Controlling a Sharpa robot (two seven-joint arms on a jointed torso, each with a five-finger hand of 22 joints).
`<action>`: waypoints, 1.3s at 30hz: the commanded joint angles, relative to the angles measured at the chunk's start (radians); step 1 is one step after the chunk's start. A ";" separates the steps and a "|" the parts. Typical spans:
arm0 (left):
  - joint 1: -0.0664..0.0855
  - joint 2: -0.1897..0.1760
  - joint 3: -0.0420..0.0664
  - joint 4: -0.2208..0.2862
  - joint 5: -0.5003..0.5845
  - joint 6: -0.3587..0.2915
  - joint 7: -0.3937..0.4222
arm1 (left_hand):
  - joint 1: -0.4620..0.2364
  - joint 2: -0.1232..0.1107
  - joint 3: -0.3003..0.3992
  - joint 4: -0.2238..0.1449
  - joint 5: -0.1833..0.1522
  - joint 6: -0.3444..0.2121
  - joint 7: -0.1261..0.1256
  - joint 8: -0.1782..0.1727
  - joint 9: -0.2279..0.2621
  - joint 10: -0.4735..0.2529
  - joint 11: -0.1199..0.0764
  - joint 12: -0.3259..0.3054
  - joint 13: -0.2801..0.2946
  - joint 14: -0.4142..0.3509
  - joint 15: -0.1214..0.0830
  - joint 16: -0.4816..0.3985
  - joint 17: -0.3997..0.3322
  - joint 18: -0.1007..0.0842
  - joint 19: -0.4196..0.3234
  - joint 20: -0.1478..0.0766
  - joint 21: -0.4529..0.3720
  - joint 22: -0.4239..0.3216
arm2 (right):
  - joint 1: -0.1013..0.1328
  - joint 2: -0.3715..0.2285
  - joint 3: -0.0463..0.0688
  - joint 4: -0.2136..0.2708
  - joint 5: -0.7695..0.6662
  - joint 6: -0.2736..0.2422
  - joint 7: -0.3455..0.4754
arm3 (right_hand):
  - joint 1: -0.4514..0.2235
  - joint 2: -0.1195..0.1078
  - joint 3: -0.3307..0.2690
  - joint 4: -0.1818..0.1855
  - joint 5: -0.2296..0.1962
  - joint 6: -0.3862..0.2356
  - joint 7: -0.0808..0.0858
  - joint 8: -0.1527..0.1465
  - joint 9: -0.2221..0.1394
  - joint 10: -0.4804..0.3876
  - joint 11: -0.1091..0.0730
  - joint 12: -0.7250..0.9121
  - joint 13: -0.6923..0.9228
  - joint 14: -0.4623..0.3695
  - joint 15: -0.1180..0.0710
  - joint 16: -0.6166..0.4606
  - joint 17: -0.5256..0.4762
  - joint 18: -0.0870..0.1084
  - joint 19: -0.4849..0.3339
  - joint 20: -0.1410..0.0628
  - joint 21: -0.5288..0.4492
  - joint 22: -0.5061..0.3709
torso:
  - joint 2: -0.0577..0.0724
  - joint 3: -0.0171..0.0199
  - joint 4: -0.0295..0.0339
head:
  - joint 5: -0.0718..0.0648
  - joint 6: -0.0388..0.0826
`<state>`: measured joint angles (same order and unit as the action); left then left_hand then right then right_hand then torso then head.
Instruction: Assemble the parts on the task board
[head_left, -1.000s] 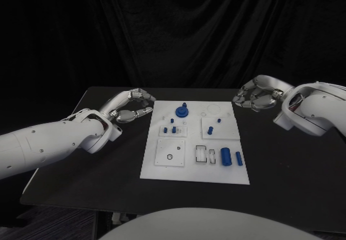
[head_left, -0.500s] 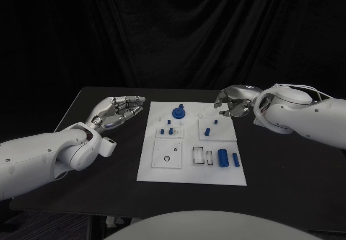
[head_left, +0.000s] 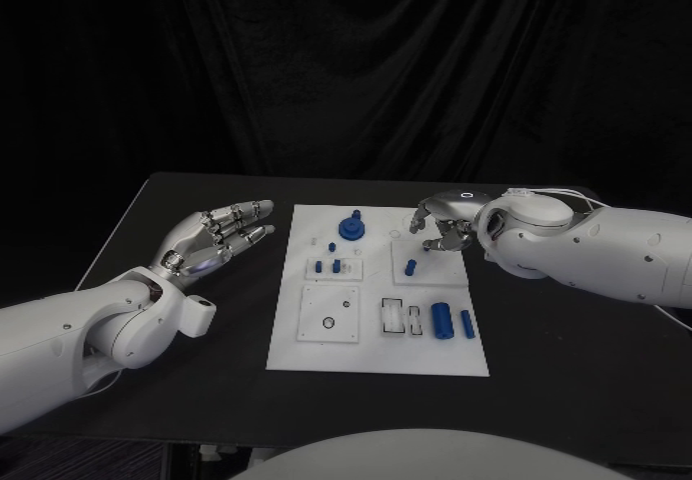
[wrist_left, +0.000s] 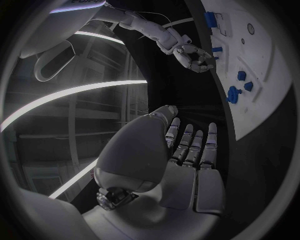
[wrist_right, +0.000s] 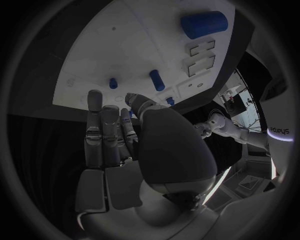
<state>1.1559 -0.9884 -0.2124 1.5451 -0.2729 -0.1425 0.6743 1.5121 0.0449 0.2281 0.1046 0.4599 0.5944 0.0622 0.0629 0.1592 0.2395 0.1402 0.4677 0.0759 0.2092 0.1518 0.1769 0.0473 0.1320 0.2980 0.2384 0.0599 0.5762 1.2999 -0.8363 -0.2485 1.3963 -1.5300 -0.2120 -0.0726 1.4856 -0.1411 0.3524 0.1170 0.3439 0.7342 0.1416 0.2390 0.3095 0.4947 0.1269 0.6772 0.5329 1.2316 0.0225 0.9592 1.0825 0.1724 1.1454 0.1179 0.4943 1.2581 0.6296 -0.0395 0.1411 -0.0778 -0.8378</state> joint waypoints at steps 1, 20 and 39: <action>0.000 0.003 0.001 0.003 0.020 0.041 0.271 | -0.005 0.013 0.000 -0.010 0.008 -0.015 -0.003 -0.006 -0.007 -0.017 -0.001 -0.013 -0.011 -0.021 -0.003 -0.017 -0.005 0.025 -0.023 0.001 -0.006 -0.033 | -0.009 0.005 0.001 -0.011 -0.033 -0.009 -0.029 | -0.016 0.000 0.000 -0.006 -0.007 -0.003 -0.001 -0.006 -0.002 -0.009 0.003 -0.005 -0.005 -0.004 0.003 0.000 -0.002 0.008 -0.001 0.007 -0.006 0.002 | 0.004 -0.0037 0.0050 | -0.007 0.001; -0.001 0.006 0.001 -0.007 0.020 0.074 0.243 | -0.018 0.031 0.002 -0.052 0.016 -0.037 0.013 -0.006 -0.028 -0.080 -0.009 -0.065 -0.026 -0.105 -0.021 -0.102 -0.020 0.037 -0.153 -0.008 -0.019 -0.237 | -0.045 0.016 0.001 -0.042 -0.026 -0.014 -0.028 | -0.047 0.010 0.007 -0.023 0.026 0.091 -0.001 0.012 0.004 0.049 -0.003 -0.003 -0.064 0.001 0.006 0.016 -0.007 0.010 0.013 0.011 -0.022 0.009 | 0.000 -0.0004 -0.0034 | -0.005 -0.003; -0.002 0.008 0.001 -0.017 0.020 0.081 0.227 | -0.031 0.035 0.001 -0.056 0.013 -0.052 0.012 -0.007 -0.034 -0.094 -0.002 -0.073 -0.027 -0.109 -0.008 -0.108 -0.020 0.040 -0.167 0.014 -0.022 -0.267 | -0.061 0.047 0.001 -0.096 -0.012 -0.021 -0.005 | -0.056 0.021 0.036 -0.049 0.117 0.119 -0.006 0.024 0.030 0.101 -0.006 -0.001 -0.101 0.010 0.006 0.031 -0.007 0.008 0.023 0.008 -0.014 0.032 | -0.003 -0.0050 -0.0041 | -0.007 -0.009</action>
<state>1.1552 -0.9819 -0.2123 1.5279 -0.2594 -0.0773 0.6770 1.4844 0.0725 0.2294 0.0564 0.4726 0.5500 0.0751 0.0589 0.1262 0.1507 0.1380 0.4007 0.0503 0.1017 0.1412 0.0731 0.0288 0.1625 0.1317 0.2474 0.0444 0.3108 1.2432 -0.7904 -0.2467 1.3045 -1.5443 -0.2184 -0.0772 1.4354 -0.1223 0.3896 0.0711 0.4556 0.8470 0.1325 0.2595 0.3393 0.5922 0.1193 0.6773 0.4322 1.2355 0.0262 0.9843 1.0744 0.1721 1.1600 0.1251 0.4744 1.2903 0.6270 -0.0438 0.1375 -0.0846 -0.8467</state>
